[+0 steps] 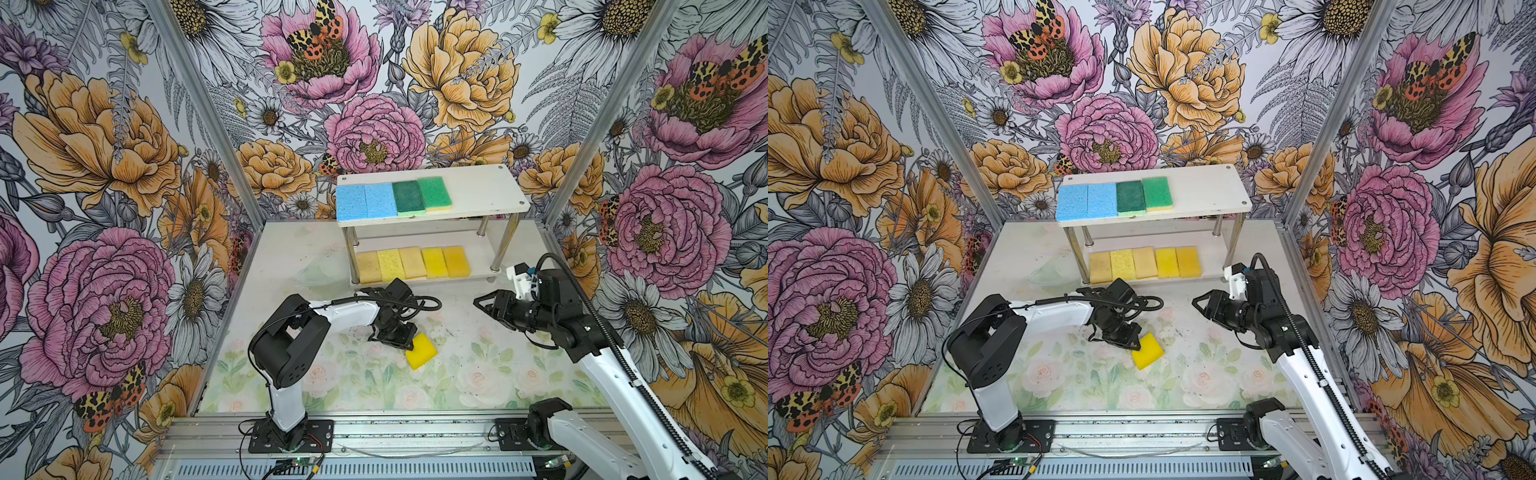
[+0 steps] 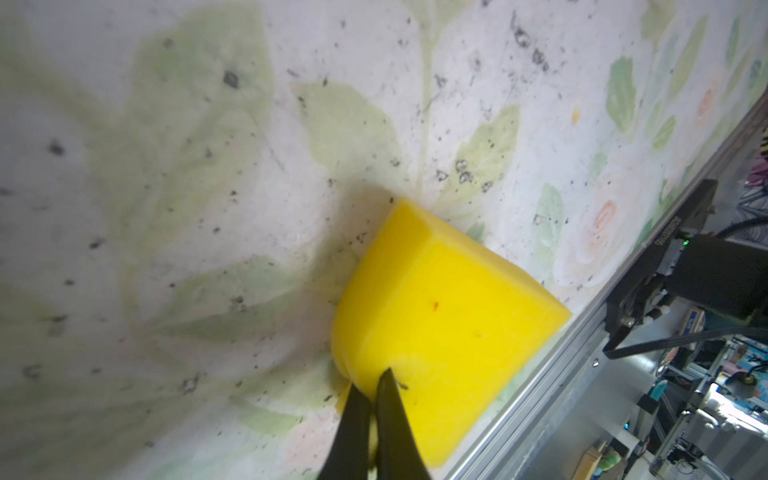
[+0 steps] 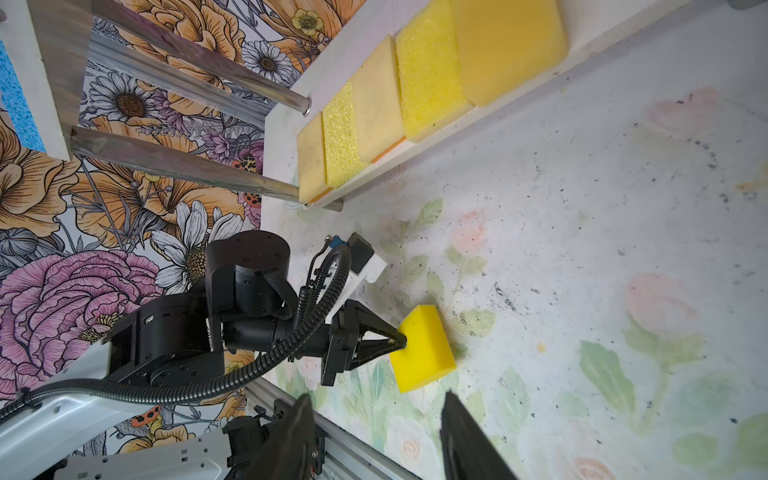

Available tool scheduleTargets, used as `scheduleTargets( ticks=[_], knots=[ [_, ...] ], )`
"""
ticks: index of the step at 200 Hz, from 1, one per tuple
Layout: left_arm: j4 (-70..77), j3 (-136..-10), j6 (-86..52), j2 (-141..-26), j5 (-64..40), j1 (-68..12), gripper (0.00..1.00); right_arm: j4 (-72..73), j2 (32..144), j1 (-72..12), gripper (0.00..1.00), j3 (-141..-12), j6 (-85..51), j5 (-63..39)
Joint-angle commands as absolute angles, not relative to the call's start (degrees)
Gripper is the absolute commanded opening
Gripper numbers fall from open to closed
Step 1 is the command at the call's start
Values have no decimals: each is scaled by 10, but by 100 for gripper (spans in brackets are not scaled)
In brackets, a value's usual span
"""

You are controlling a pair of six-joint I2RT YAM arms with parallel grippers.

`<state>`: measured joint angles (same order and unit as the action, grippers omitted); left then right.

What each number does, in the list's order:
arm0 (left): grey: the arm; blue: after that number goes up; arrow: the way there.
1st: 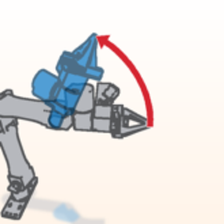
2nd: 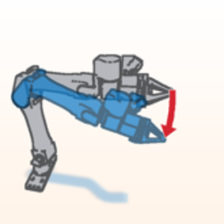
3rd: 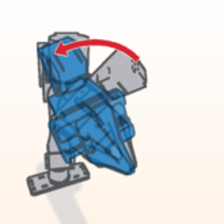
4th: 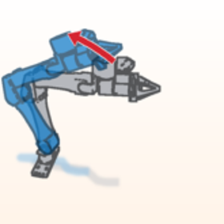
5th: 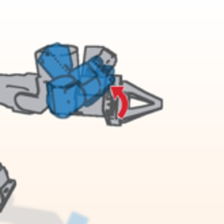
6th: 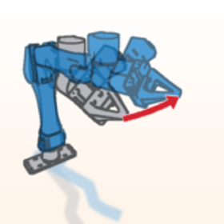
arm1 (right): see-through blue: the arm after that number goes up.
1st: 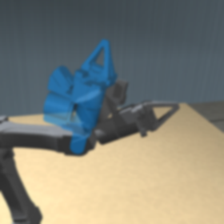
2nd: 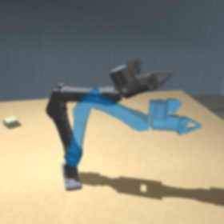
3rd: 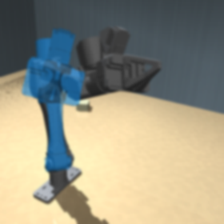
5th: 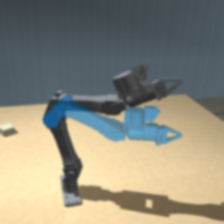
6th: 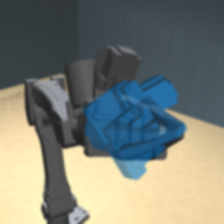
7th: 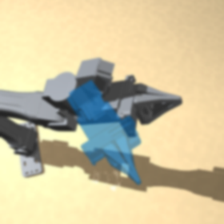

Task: Arrange cleaning sponges on a shelf
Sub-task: Pick up the cleaning sponge from the bottom-center of the table, then place the cleaning sponge at the shelf.

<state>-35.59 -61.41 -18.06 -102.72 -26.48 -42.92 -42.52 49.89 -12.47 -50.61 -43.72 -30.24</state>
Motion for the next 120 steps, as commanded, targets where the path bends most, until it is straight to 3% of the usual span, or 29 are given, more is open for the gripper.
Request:
scheduleTargets(
  ticks=[1,36,58,89,120],
  knots=[
    [-301,-581,-252,-984,-269,-434,0,-413,485,-131,51,-492,-455,-286],
    [-22,-433,-521,-883,-243,-420,0,-411,482,-160,50,-479,-489,-247],
    [186,-320,-721,-816,-142,-437,0,-403,491,-229,51,-481,-515,-199],
    [243,-293,-814,-771,35,-506,0,-372,516,-348,52,-489,-563,-125],
    [266,-288,-854,-774,98,-532,0,-358,568,-450,53,-509,-583,-60]
  ],
)
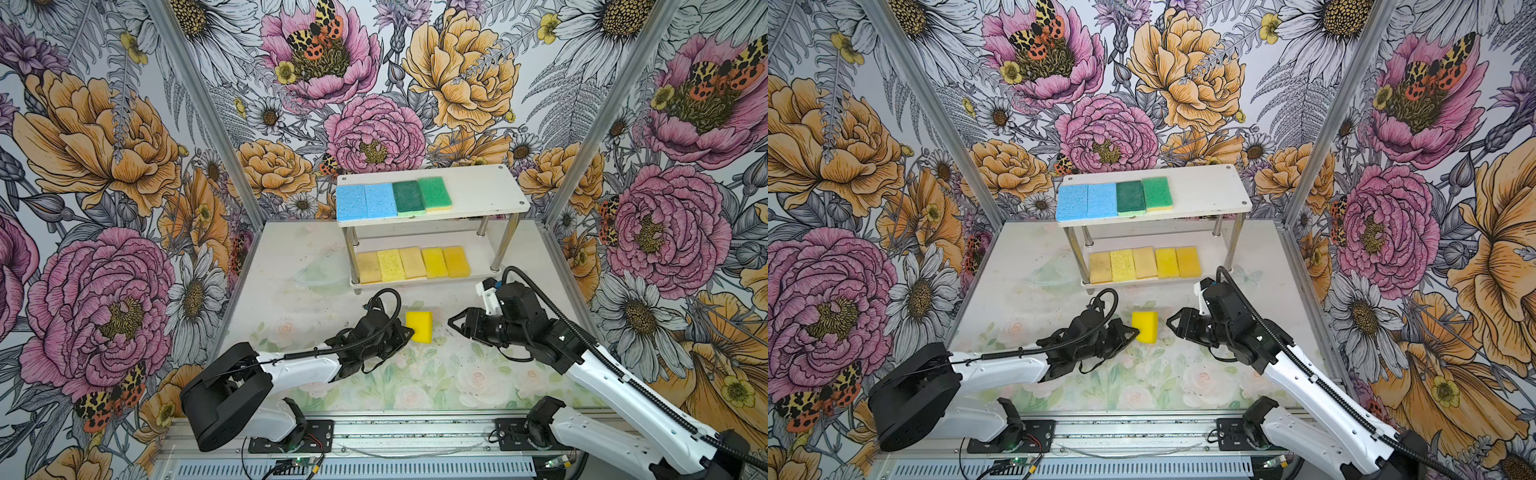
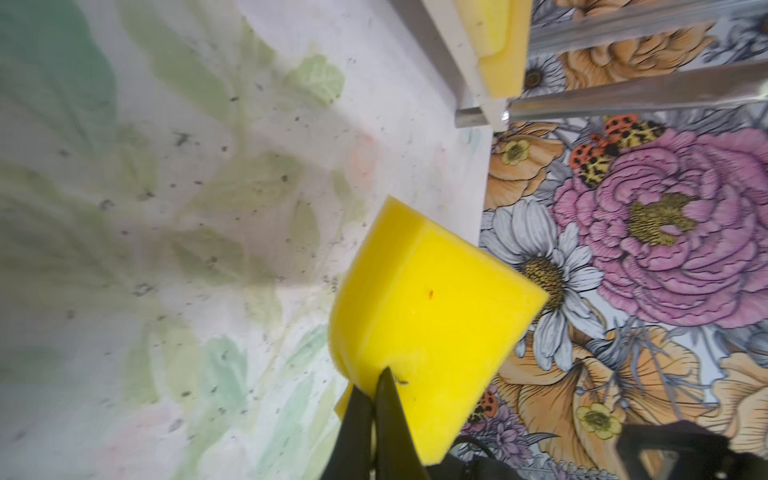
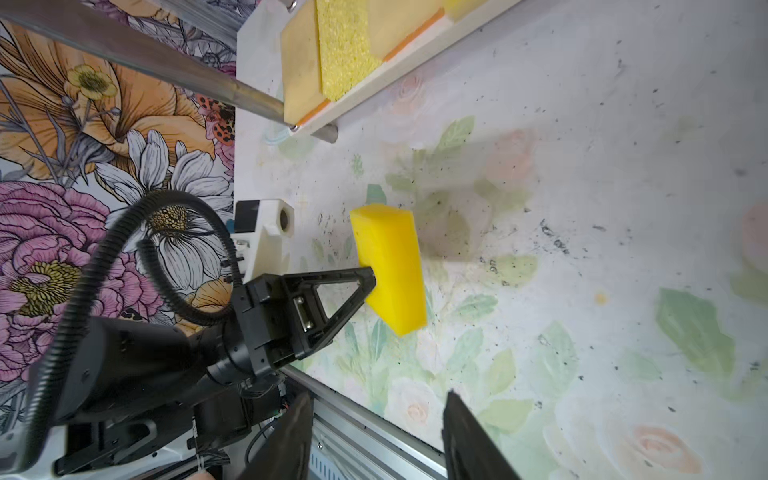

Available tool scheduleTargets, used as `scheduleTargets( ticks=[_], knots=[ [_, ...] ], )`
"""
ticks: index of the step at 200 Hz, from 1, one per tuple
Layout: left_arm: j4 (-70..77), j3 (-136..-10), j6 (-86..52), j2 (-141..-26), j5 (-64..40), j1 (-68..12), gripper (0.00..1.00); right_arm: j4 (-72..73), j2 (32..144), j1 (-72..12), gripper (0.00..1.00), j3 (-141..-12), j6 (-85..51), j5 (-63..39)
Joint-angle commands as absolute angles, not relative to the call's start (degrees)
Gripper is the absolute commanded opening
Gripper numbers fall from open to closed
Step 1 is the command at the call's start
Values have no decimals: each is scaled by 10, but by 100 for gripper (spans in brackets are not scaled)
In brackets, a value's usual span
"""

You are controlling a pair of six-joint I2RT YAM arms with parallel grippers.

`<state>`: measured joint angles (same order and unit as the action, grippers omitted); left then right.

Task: Arrange cleaning sponges on a shelf
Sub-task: Place the cleaning sponge at the shelf.

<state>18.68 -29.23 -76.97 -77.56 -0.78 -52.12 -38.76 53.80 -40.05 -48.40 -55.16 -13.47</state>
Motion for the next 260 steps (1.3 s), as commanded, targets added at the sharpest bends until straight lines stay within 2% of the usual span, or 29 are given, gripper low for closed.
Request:
scheduleTargets(
  ticks=[1,17,43,121,260],
  knots=[
    [267,-288,-854,-775,98,-533,0,-358,570,-451,53,-509,-584,-58],
    [282,-286,-866,-788,92,-535,0,-352,599,-488,53,-513,-588,-40],
    [314,-279,-881,-804,85,-541,0,-351,626,-503,52,-517,-589,-8],
    [338,-279,-878,-819,58,-542,0,-347,678,-499,43,-552,-562,32],
    [348,-286,-856,-807,44,-546,0,-347,716,-465,34,-573,-534,25]
  ],
)
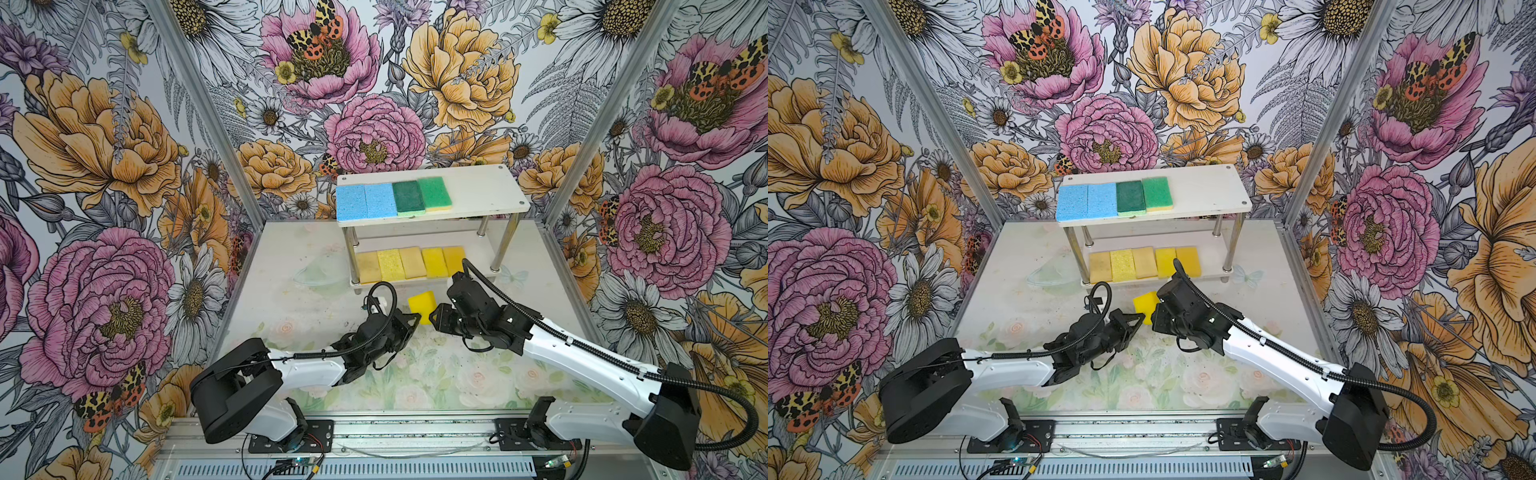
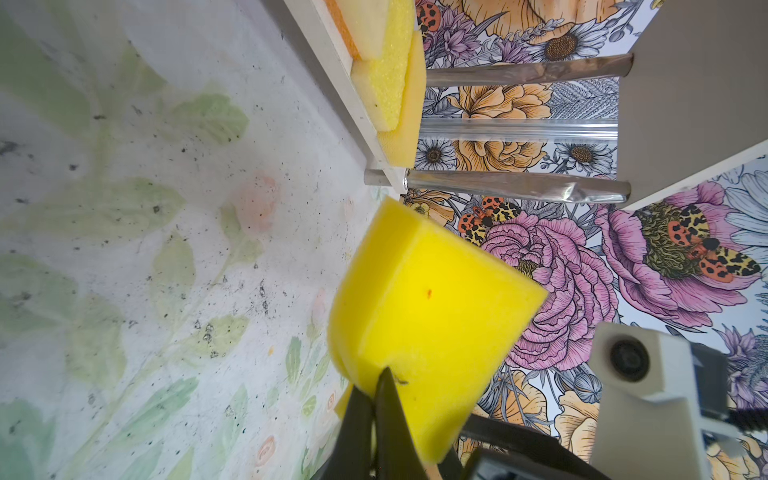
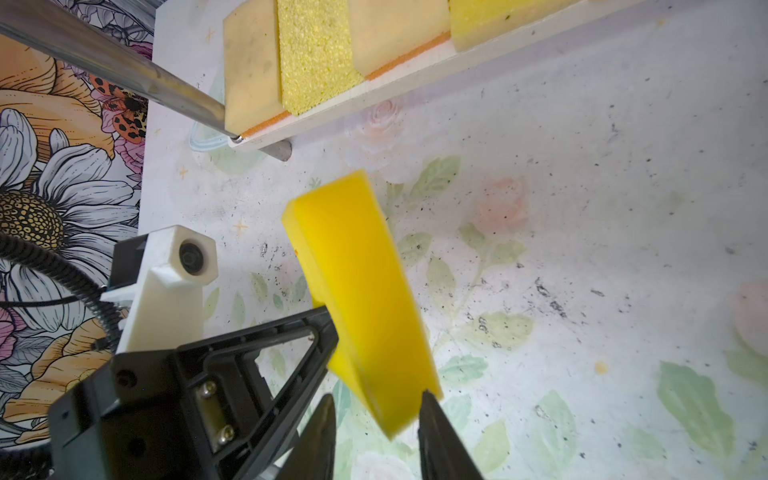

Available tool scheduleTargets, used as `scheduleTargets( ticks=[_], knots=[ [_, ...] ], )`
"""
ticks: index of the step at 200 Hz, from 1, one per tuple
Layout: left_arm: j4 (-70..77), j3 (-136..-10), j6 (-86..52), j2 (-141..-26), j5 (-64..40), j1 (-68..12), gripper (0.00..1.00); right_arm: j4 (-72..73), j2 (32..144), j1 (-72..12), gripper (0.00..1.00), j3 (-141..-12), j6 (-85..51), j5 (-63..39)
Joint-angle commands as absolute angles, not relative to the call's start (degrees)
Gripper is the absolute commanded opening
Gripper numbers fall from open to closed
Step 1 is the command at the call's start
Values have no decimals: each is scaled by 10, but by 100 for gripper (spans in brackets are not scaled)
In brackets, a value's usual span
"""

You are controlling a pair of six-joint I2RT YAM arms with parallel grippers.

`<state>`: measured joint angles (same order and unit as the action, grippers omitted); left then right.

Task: Arrange cleaning sponges on a shelf
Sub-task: Place the cleaning sponge at the shelf.

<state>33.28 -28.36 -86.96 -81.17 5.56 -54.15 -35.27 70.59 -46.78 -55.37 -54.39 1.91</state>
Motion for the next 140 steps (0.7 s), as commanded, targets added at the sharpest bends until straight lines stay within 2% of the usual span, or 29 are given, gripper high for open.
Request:
scheduleTargets(
  ticks=[1,25,80,97,112,125,140],
  knots=[
    [349,-286,-856,-807,43,-546,0,-347,716,-466,34,-573,-534,24],
    [349,-291,-854,-809,39,-548,0,-347,721,-465,28,-573,-532,27],
    [349,-294,-847,-809,35,-548,0,-347,721,-464,1,-576,-530,28],
    [350,-297,-844,-808,35,-548,1,-346,721,-464,0,-575,-531,25],
    [345,-300,-834,-806,28,-546,39,-346,718,-465,0,-573,-533,25],
    [328,-306,-824,-800,21,-544,67,-346,714,-464,0,-571,-533,27],
    [309,-303,-810,-783,18,-541,90,-347,708,-464,0,-569,-533,28]
  ],
)
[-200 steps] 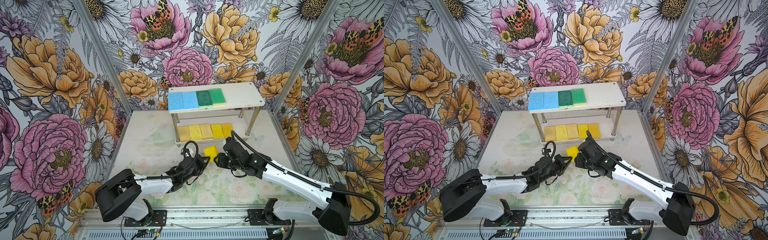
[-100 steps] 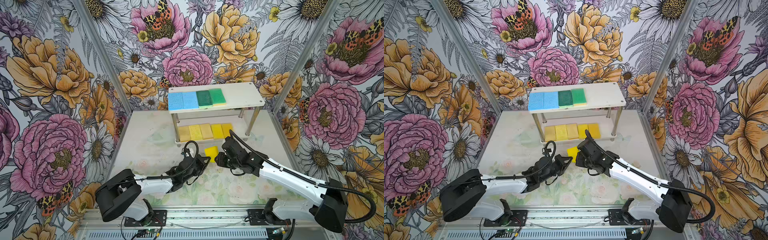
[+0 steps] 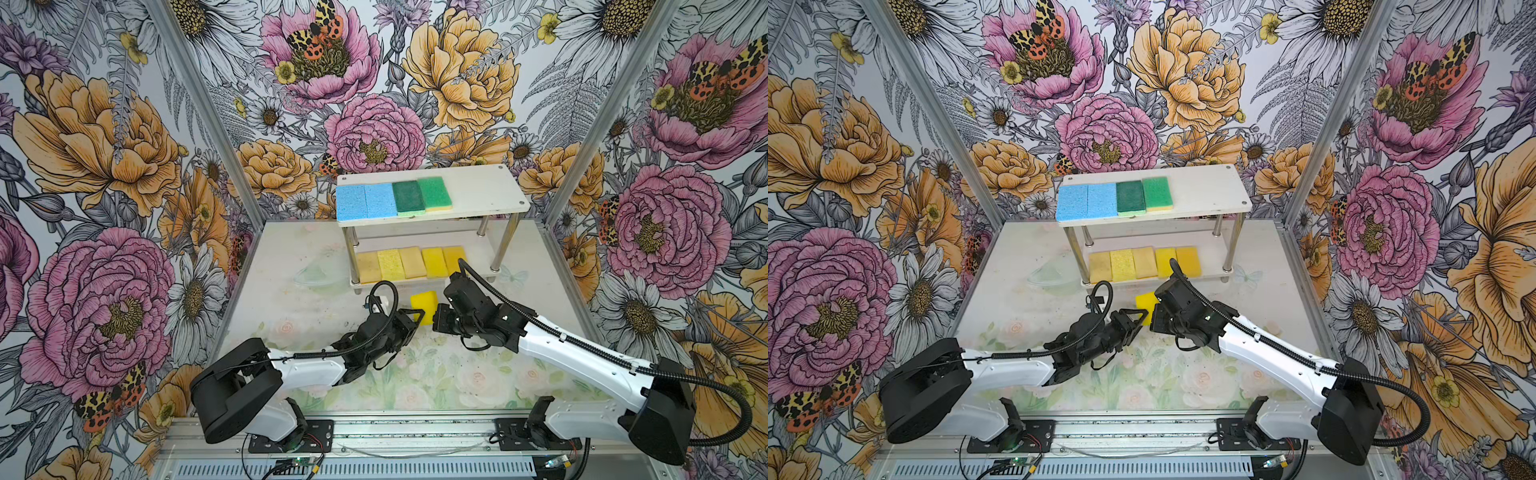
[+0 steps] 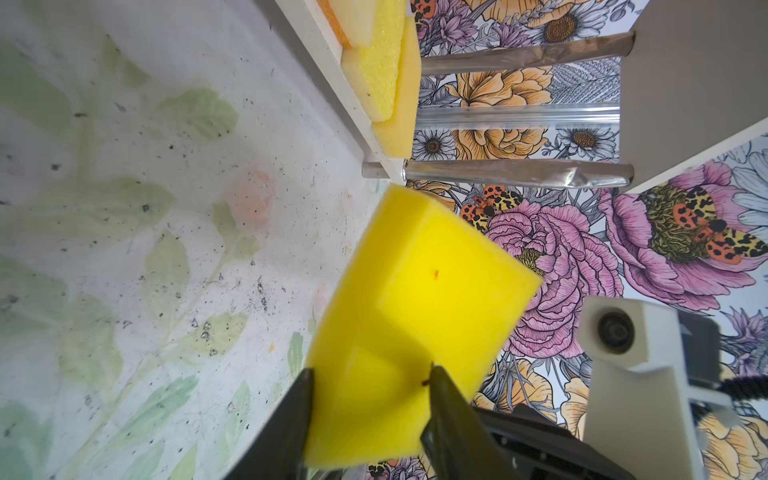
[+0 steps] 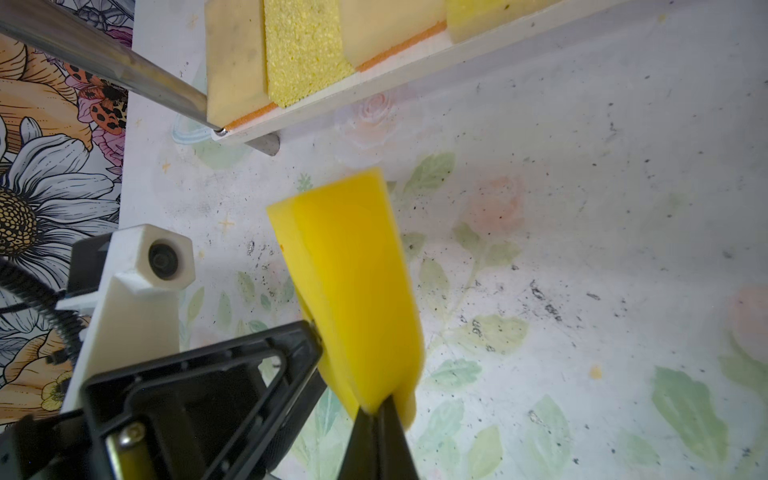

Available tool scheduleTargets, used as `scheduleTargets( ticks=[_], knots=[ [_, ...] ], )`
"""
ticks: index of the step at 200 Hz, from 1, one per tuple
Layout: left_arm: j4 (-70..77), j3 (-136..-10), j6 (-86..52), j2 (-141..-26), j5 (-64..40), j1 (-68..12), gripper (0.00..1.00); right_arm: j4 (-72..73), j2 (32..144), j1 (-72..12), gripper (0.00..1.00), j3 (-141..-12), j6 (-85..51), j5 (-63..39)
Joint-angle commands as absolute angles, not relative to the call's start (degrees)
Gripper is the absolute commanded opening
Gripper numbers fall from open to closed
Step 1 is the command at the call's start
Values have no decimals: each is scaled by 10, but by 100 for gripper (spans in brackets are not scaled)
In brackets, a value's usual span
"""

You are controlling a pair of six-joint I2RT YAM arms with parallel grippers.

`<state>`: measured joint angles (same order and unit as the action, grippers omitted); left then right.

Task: Arrange cleaning sponges on a shelf
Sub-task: Place the cleaning sponge at the shelf.

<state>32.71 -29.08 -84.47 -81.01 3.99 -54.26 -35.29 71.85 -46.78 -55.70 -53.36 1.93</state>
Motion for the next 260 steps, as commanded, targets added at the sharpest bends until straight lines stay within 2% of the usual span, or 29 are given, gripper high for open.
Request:
scheduleTargets(
  ticks=[1,9,40,67,90,119,159,219,260],
  knots=[
    [307,-302,-810,-781,18,-540,91,-347,707,-464,0,-569,-533,29],
    [296,-294,-805,-768,18,-538,99,-347,703,-462,0,-566,-532,27],
    [229,-250,-755,-672,-2,-503,99,-351,661,-437,0,-550,-524,-4],
    [66,-264,-657,-554,-27,-468,99,-362,597,-413,0,-560,-485,-60],
    [-77,-300,-581,-468,-13,-438,99,-398,565,-407,0,-623,-432,-100],
    [-123,-298,-566,-395,-55,-348,99,-450,558,-406,0,-735,-374,-101],
    [-146,-311,-548,-369,-130,-262,99,-484,594,-401,0,-878,-304,-76],
    [-171,-323,-523,-355,-139,-252,99,-577,705,-363,0,-1111,-234,44],
    [-179,-320,-517,-354,-153,-243,99,-651,803,-304,0,-1273,-216,33]
  ],
)
